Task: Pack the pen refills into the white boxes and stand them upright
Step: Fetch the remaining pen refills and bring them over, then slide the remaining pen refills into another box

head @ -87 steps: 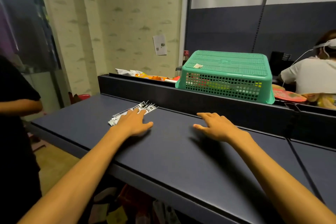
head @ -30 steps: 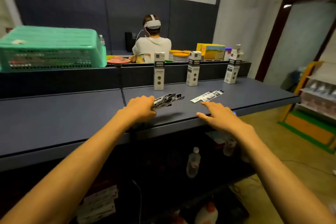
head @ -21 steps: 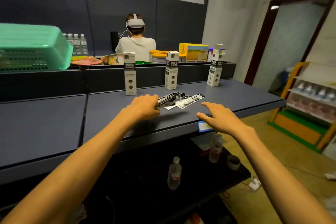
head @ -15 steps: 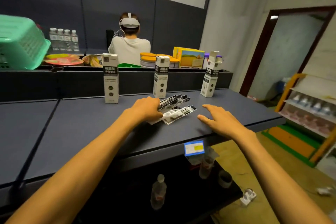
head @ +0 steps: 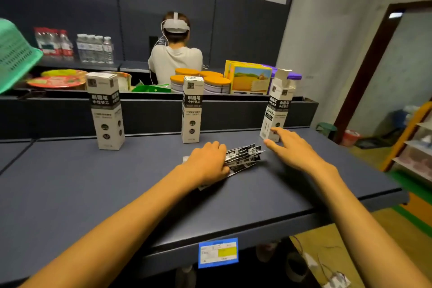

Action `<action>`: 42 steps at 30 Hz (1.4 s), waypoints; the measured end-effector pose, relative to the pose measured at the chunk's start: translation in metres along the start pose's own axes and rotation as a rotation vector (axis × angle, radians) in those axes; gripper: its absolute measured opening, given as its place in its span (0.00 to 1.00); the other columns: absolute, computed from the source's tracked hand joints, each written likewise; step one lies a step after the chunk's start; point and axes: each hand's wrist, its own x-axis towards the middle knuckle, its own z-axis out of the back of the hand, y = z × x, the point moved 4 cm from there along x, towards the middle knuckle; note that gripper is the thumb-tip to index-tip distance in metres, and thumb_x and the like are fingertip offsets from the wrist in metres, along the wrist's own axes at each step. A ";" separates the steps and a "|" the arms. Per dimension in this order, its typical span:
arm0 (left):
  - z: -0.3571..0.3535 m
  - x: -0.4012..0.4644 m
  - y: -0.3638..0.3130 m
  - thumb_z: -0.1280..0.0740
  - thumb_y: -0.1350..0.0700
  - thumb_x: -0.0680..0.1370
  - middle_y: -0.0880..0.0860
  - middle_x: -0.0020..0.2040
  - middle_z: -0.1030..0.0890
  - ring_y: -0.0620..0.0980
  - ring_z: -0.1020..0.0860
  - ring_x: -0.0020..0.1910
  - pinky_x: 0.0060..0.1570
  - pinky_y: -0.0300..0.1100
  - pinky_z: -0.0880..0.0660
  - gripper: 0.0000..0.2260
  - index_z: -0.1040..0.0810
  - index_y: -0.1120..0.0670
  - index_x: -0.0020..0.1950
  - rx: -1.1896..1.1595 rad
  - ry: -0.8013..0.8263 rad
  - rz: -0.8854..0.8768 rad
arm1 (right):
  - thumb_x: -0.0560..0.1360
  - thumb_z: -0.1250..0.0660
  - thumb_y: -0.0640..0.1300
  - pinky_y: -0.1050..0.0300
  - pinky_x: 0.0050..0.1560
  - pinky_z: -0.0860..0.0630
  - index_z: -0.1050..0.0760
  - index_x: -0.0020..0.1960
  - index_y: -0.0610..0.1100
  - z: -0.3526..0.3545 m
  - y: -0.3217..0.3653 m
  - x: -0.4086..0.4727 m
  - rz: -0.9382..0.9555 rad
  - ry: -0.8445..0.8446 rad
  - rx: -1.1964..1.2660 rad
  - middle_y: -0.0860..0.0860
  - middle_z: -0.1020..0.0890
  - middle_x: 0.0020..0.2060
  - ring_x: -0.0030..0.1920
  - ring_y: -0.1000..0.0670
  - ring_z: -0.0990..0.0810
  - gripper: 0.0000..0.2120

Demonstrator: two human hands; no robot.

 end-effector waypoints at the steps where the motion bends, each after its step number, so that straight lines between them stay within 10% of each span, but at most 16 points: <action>1: -0.001 0.004 -0.002 0.39 0.47 0.78 0.56 0.56 0.28 0.54 0.29 0.53 0.49 0.48 0.29 0.15 0.31 0.56 0.57 0.011 0.003 0.015 | 0.79 0.43 0.61 0.43 0.67 0.34 0.41 0.76 0.49 0.001 -0.004 0.005 0.013 0.002 0.006 0.46 0.35 0.74 0.72 0.43 0.36 0.29; 24: 0.008 0.093 -0.051 0.28 0.43 0.72 0.53 0.73 0.34 0.55 0.33 0.69 0.66 0.51 0.33 0.39 0.44 0.47 0.77 -0.401 0.268 0.377 | 0.79 0.44 0.62 0.44 0.71 0.40 0.43 0.77 0.51 0.030 -0.102 0.060 0.334 0.059 -0.034 0.49 0.37 0.75 0.74 0.47 0.39 0.30; 35: 0.013 0.186 -0.070 0.23 0.45 0.67 0.54 0.69 0.28 0.53 0.28 0.66 0.54 0.39 0.27 0.43 0.42 0.53 0.75 -0.739 -0.214 0.301 | 0.79 0.44 0.62 0.47 0.72 0.42 0.44 0.77 0.51 0.027 -0.118 0.091 0.273 0.059 -0.042 0.51 0.38 0.75 0.75 0.49 0.40 0.31; 42: 0.010 0.206 -0.072 0.22 0.49 0.67 0.50 0.61 0.22 0.50 0.23 0.59 0.56 0.49 0.23 0.31 0.37 0.48 0.63 -0.841 -0.438 0.250 | 0.78 0.44 0.63 0.48 0.70 0.38 0.46 0.77 0.52 0.034 -0.126 0.100 0.258 0.034 0.017 0.50 0.37 0.75 0.74 0.49 0.38 0.32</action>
